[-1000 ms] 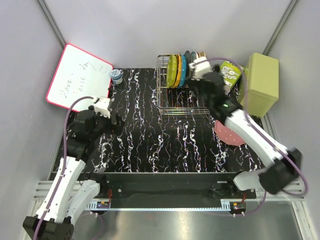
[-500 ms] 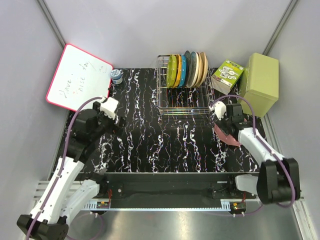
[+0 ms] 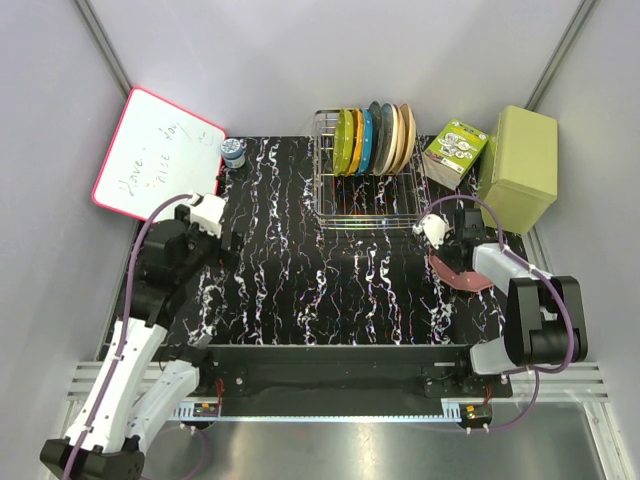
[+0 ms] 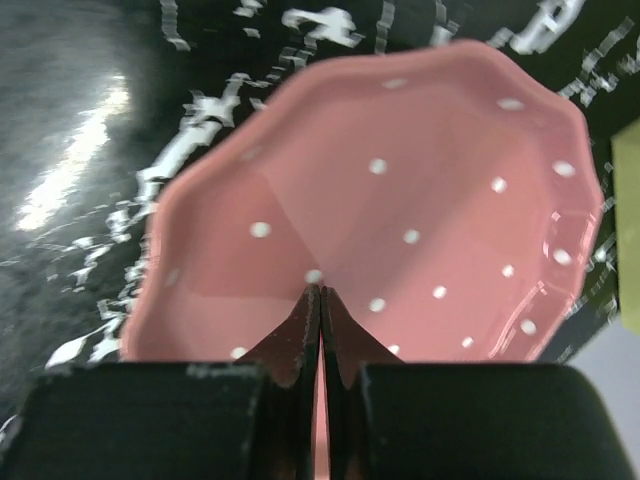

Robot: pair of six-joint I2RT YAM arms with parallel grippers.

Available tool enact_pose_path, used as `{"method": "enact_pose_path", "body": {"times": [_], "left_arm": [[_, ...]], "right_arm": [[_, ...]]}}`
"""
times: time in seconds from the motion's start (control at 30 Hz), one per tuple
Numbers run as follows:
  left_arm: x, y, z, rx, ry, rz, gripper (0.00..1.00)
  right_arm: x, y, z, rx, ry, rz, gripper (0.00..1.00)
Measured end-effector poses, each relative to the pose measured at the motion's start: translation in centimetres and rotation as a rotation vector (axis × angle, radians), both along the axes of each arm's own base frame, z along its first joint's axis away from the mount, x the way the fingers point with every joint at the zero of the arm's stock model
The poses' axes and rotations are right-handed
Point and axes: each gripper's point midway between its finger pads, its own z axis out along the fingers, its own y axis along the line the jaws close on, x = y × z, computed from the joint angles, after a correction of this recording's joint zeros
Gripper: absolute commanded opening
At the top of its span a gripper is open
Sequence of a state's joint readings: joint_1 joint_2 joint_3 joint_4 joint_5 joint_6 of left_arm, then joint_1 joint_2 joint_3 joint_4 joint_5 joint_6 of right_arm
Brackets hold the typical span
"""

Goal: Load the plates into the dish rack

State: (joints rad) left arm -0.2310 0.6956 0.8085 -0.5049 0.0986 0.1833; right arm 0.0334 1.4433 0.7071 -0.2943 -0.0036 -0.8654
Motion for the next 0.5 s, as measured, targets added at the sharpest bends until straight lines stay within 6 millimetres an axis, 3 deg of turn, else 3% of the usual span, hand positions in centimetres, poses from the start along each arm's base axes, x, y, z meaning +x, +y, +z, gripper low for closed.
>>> {"method": "enact_pose_path", "body": {"times": [0.2, 0.37, 0.5], "left_arm": [[0.4, 0.4, -0.9, 0.004, 0.025, 0.017, 0.99], [0.8, 0.2, -1.7, 0.004, 0.058, 0.016, 0.99], [1.0, 0.1, -2.0, -0.011, 0.074, 0.023, 0.99]], "right_arm": [[-1.1, 2.1, 0.4, 0.084, 0.094, 0.111, 0.13], [-0.2, 3.6, 1.4, 0.124, 0.18, 0.175, 0.14], [-1.9, 4.9, 0.2, 0.092, 0.285, 0.25, 0.14]]}}
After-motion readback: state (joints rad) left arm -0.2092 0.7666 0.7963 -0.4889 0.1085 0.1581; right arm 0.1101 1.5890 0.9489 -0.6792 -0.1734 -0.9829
